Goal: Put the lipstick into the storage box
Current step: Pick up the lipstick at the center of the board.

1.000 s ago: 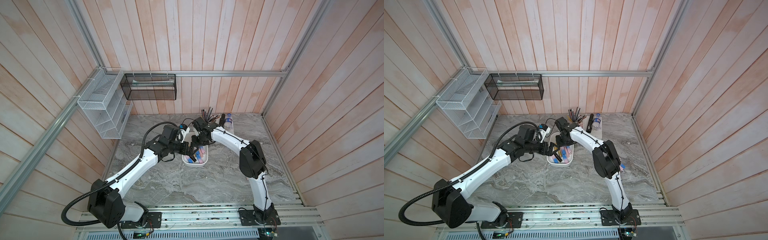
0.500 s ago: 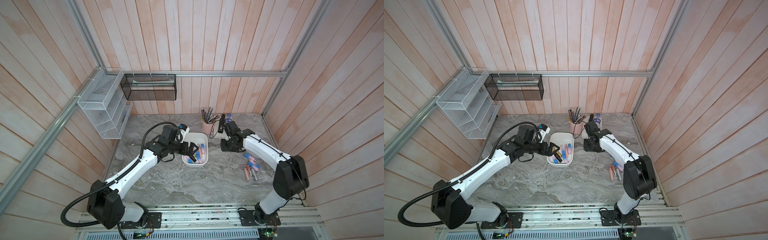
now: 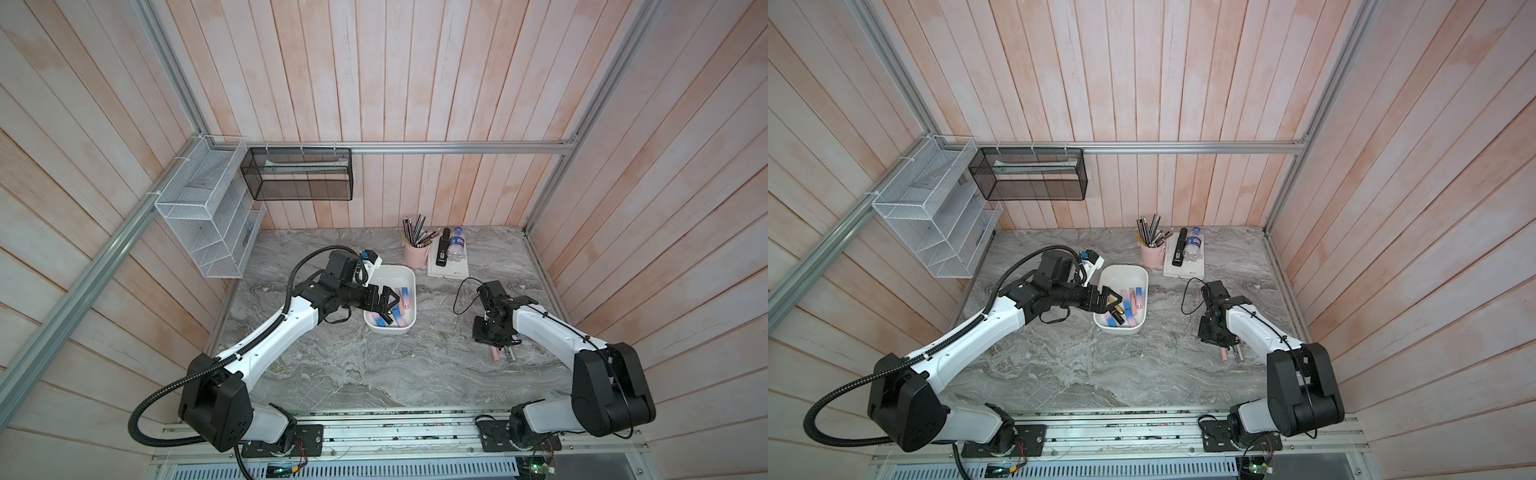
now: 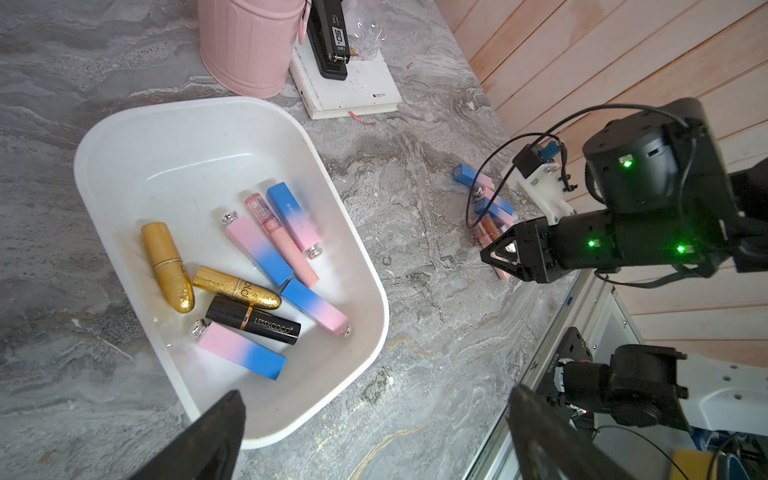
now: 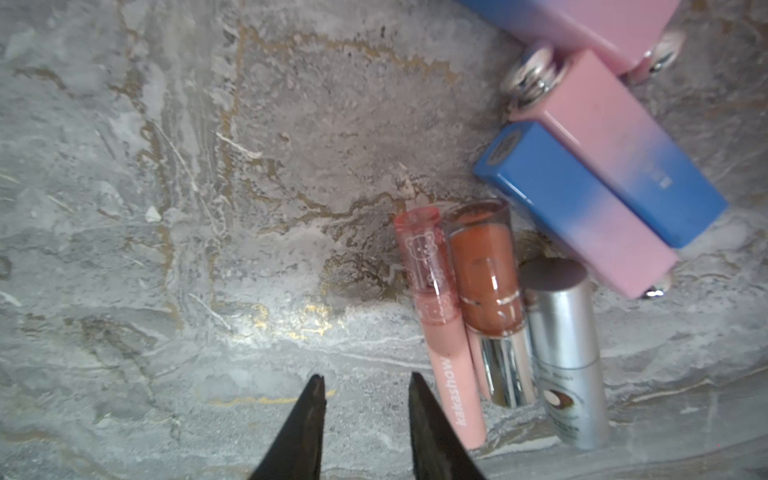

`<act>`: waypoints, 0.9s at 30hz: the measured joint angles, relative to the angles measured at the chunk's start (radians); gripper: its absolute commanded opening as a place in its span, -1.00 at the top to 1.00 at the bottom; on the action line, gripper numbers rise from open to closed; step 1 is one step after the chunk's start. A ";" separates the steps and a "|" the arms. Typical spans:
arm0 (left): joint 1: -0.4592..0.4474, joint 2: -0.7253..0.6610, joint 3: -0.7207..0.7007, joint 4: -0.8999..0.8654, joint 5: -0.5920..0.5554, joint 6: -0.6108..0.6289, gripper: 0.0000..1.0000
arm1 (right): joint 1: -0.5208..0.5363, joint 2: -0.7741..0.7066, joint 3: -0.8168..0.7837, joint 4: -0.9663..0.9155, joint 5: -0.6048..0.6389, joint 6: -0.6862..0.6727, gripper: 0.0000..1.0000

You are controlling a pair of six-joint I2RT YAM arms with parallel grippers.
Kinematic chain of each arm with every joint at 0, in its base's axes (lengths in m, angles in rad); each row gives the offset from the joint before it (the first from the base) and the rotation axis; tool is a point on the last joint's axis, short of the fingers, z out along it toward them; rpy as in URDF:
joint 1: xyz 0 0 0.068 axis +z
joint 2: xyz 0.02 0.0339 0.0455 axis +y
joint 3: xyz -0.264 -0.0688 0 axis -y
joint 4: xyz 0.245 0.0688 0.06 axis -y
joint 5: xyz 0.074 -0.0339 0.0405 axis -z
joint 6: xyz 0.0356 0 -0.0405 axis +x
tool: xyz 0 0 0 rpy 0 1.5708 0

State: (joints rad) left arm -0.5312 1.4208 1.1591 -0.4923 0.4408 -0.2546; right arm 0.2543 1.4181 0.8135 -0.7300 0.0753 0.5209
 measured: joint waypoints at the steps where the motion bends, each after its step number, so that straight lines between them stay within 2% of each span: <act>1: 0.000 0.000 0.000 0.000 0.001 0.000 -1.00 | 0.000 0.000 -0.001 0.001 0.003 0.004 0.29; 14: 0.000 -0.003 0.000 -0.001 -0.003 0.001 -1.00 | -0.046 0.069 0.000 0.023 0.024 0.008 0.30; 27: 0.000 0.015 0.033 0.000 -0.004 0.008 -1.00 | -0.092 0.064 0.012 0.017 0.044 -0.027 0.31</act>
State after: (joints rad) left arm -0.5312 1.4357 1.1923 -0.4923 0.4370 -0.2470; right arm 0.1627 1.4826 0.8257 -0.7128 0.1192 0.4942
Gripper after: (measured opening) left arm 0.998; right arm 0.349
